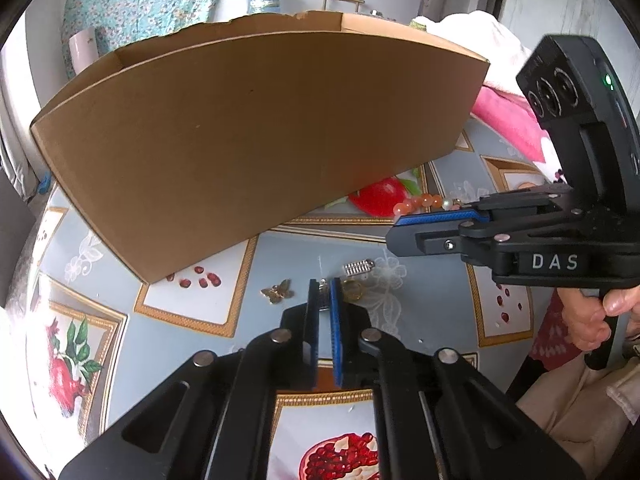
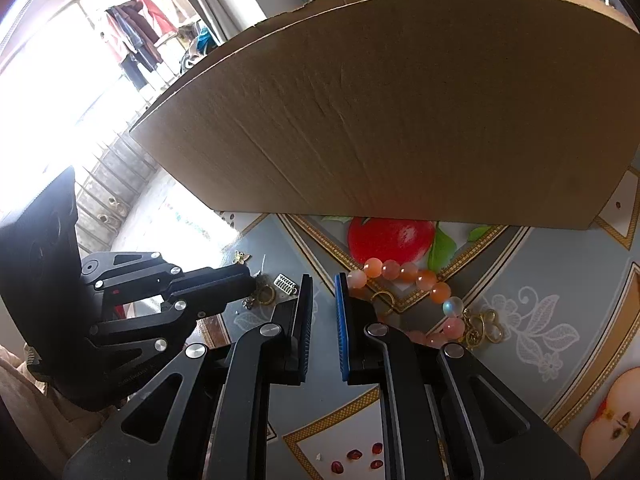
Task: Organize jewelry
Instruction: 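Lower the right gripper onto the small silver charm beside the gold chain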
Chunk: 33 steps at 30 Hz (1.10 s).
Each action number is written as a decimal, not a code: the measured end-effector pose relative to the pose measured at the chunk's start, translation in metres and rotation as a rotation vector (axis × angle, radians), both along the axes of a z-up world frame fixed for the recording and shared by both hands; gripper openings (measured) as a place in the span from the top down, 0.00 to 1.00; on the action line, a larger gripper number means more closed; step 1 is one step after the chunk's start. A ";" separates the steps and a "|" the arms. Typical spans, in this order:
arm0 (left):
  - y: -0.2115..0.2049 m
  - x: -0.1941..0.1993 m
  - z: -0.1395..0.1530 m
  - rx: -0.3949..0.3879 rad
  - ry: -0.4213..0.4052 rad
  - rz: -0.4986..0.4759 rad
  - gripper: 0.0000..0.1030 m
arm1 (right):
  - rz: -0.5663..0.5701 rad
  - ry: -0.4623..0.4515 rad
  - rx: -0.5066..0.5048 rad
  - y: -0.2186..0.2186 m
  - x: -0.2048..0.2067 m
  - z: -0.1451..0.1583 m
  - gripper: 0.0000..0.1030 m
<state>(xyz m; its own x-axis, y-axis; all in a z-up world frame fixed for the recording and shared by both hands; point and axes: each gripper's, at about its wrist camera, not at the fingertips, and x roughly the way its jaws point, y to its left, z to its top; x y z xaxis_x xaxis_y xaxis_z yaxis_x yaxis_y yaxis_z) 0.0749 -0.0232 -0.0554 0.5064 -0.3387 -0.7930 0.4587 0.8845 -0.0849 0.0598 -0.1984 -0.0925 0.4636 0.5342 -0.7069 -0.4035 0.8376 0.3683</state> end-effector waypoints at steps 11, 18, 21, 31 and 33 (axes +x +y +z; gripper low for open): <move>0.027 -0.017 0.002 0.020 0.011 0.084 0.99 | 0.014 -0.032 -0.005 0.011 -0.005 0.007 0.76; 0.040 -0.019 0.002 -0.005 0.010 0.121 0.99 | 0.032 -0.065 -0.089 0.033 -0.003 0.010 0.76; 0.041 -0.020 0.002 -0.003 0.004 0.114 0.99 | 0.044 -0.085 -0.141 0.045 -0.005 0.009 0.76; 0.046 -0.021 0.002 -0.016 -0.001 0.112 0.99 | 0.137 -0.159 -0.309 0.089 -0.022 0.006 0.83; 0.045 -0.020 0.002 -0.015 -0.002 0.114 0.99 | 0.173 -0.157 -0.306 0.096 -0.027 0.006 0.85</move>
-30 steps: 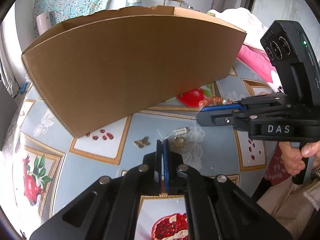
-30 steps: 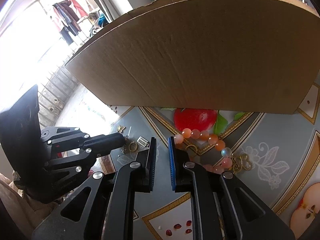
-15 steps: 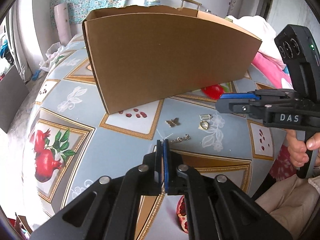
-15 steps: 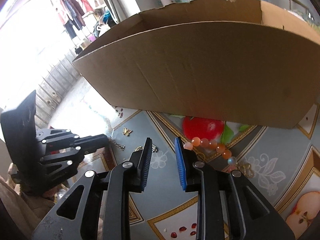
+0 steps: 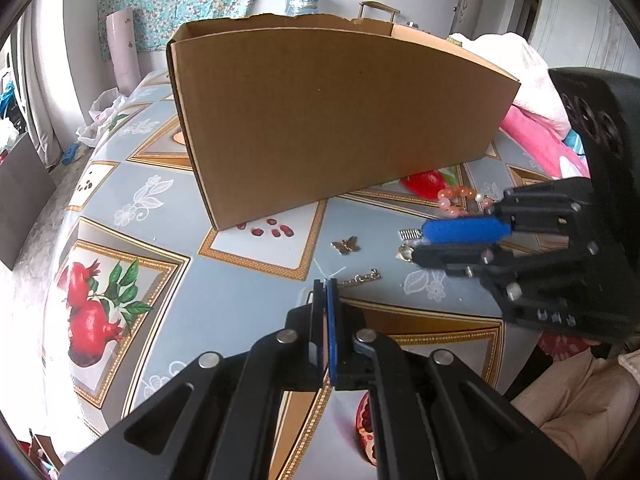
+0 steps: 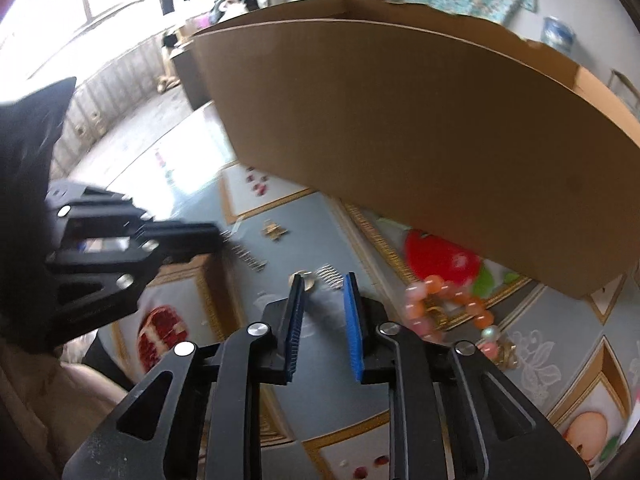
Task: Organize jewelry
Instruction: 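Lower the right gripper onto the small silver charm beside the gold chain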
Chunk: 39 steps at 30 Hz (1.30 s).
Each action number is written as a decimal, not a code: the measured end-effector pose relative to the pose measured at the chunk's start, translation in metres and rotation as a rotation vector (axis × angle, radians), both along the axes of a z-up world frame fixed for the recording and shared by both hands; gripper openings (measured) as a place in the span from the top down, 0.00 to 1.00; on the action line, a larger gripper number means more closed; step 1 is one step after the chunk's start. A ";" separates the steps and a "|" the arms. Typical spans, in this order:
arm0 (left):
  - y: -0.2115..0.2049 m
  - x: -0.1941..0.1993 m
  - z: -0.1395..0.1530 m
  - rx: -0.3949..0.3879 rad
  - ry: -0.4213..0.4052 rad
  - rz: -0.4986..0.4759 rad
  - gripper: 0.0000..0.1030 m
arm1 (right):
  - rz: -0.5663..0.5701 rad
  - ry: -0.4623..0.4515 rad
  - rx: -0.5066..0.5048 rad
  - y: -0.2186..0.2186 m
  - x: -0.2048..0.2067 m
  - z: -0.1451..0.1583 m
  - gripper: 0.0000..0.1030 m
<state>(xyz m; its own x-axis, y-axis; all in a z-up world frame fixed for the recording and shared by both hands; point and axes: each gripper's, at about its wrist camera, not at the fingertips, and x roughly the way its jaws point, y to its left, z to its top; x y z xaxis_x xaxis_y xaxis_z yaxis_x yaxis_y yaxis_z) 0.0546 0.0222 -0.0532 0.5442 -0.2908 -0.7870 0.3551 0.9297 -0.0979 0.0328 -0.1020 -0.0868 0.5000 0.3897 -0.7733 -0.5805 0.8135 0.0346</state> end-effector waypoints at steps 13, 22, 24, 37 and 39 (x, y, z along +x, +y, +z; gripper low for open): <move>0.000 0.000 0.000 -0.001 0.000 0.002 0.98 | -0.062 -0.066 -0.026 -0.001 0.018 -0.001 0.87; 0.001 0.000 0.000 -0.001 -0.001 0.001 0.98 | -0.022 -0.091 -0.053 0.023 0.002 -0.001 0.87; 0.001 0.000 0.000 -0.002 -0.001 0.001 0.98 | -0.023 -0.082 -0.033 0.018 0.001 -0.001 0.87; 0.001 0.000 0.000 -0.003 -0.001 0.001 0.98 | 0.010 -0.095 -0.049 0.028 0.007 -0.006 0.87; 0.000 0.001 0.000 -0.004 0.000 0.001 0.98 | 0.015 -0.098 -0.037 0.028 0.005 -0.003 0.87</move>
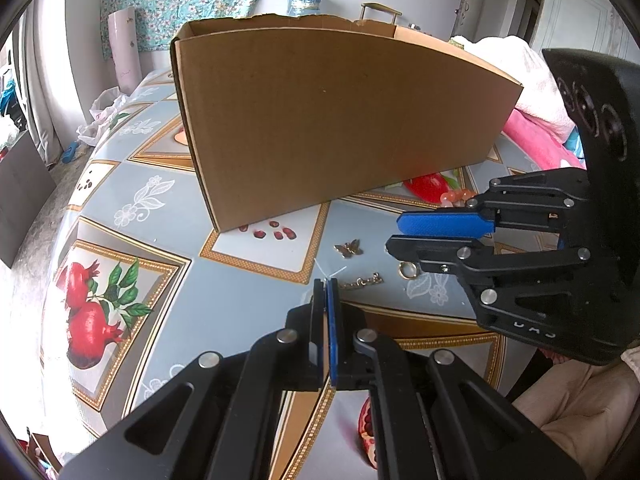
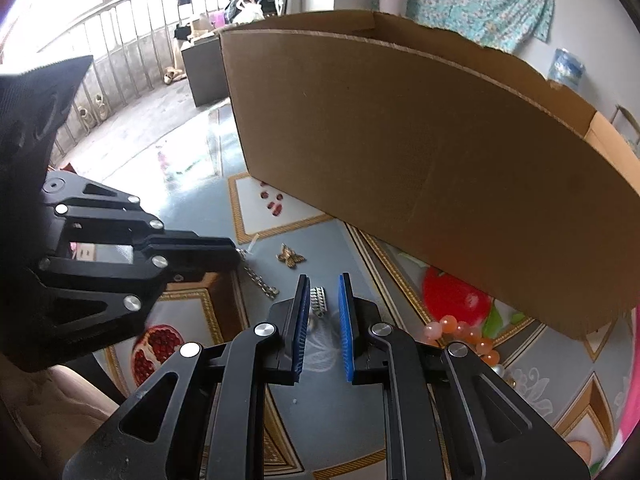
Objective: Organize jewelry
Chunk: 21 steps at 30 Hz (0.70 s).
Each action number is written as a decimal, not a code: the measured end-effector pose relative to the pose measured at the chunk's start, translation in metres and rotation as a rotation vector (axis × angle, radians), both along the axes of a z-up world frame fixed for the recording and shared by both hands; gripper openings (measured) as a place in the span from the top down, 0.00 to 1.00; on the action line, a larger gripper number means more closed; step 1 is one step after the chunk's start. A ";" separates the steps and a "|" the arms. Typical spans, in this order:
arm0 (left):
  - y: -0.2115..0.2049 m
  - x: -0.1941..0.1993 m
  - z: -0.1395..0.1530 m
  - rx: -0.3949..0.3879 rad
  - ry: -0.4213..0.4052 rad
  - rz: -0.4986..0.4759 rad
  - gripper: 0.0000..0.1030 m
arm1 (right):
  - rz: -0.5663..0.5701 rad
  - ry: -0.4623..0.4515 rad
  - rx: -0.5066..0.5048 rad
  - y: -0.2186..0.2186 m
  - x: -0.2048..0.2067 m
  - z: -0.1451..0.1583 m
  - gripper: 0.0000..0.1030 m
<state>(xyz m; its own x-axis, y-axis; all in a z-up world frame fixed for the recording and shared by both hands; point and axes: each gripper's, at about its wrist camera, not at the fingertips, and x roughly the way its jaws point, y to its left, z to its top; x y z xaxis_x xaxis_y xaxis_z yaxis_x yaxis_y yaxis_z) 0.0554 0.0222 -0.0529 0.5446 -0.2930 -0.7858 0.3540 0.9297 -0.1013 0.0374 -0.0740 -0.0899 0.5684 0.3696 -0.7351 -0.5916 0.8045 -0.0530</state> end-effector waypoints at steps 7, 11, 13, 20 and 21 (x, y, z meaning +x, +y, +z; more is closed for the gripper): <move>0.001 0.000 0.000 -0.003 0.000 0.000 0.98 | 0.002 0.021 -0.015 0.012 0.005 -0.011 0.87; 0.001 0.000 0.000 -0.004 0.000 0.001 0.98 | 0.006 0.024 -0.020 0.015 0.006 -0.012 0.92; 0.001 0.000 0.000 -0.004 0.000 0.001 0.98 | 0.007 0.025 -0.022 0.018 0.006 -0.012 0.95; 0.002 0.000 0.000 -0.008 -0.002 0.001 0.98 | -0.029 0.036 0.034 0.011 0.010 -0.012 1.00; 0.001 0.000 0.000 -0.009 -0.002 0.002 0.98 | -0.035 0.035 0.042 0.009 0.011 -0.011 1.00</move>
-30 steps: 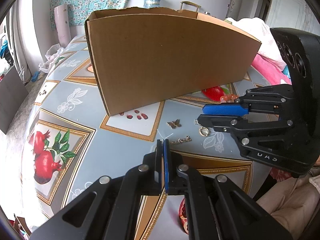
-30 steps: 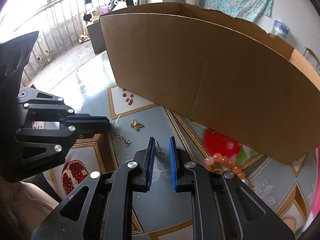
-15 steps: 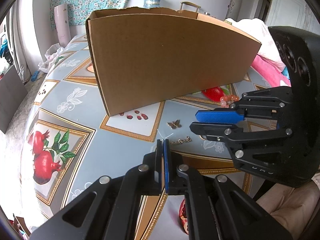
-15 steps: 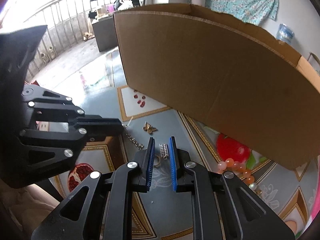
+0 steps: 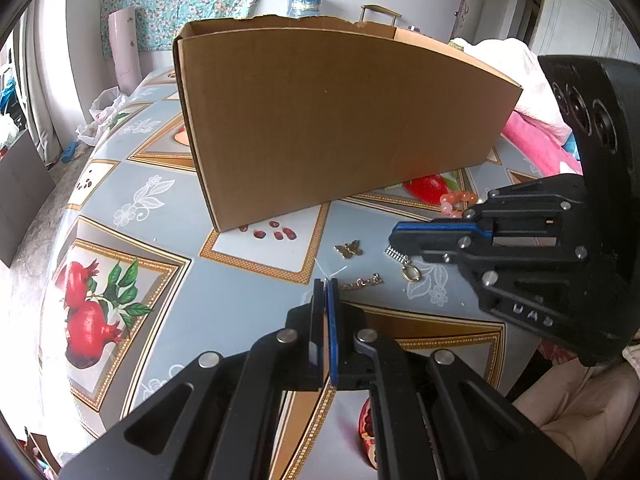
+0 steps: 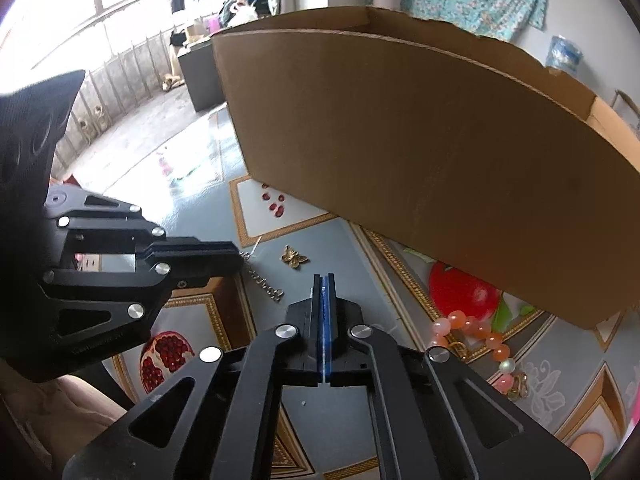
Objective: Organize jewelry
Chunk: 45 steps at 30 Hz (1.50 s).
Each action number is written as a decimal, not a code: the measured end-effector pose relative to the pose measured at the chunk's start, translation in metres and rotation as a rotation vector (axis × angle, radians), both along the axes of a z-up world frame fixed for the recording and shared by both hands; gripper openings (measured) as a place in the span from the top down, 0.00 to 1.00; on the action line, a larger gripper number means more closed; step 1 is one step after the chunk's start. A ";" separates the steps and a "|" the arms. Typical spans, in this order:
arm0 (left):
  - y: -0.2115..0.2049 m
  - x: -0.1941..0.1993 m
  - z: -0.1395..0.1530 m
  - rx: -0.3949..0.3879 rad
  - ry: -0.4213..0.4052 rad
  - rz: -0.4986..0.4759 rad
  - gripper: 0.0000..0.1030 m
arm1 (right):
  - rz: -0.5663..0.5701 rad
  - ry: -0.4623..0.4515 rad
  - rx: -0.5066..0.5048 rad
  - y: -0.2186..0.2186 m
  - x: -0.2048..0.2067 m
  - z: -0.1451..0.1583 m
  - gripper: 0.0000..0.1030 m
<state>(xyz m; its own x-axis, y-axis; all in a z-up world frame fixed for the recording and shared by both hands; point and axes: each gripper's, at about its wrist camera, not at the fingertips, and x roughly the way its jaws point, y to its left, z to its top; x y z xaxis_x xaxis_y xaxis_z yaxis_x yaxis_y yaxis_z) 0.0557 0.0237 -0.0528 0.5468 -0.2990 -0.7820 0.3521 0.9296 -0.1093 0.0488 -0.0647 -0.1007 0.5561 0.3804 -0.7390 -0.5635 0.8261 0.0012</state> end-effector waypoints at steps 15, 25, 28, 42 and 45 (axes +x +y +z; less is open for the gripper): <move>0.001 -0.001 0.000 -0.002 -0.002 0.001 0.98 | -0.031 0.044 0.049 -0.022 0.008 0.002 0.89; 0.001 -0.001 0.000 -0.002 -0.002 0.002 0.98 | 0.014 0.053 -0.026 -0.011 -0.012 -0.001 0.85; 0.001 -0.001 0.000 -0.002 -0.003 0.002 0.98 | 0.036 0.043 -0.038 0.000 -0.021 -0.003 0.82; 0.001 -0.001 0.000 -0.003 -0.003 0.002 0.98 | 0.005 0.031 0.008 -0.016 -0.014 0.004 0.82; 0.001 -0.001 0.000 -0.003 -0.003 0.002 0.98 | 0.029 0.023 -0.007 -0.003 -0.013 0.002 0.82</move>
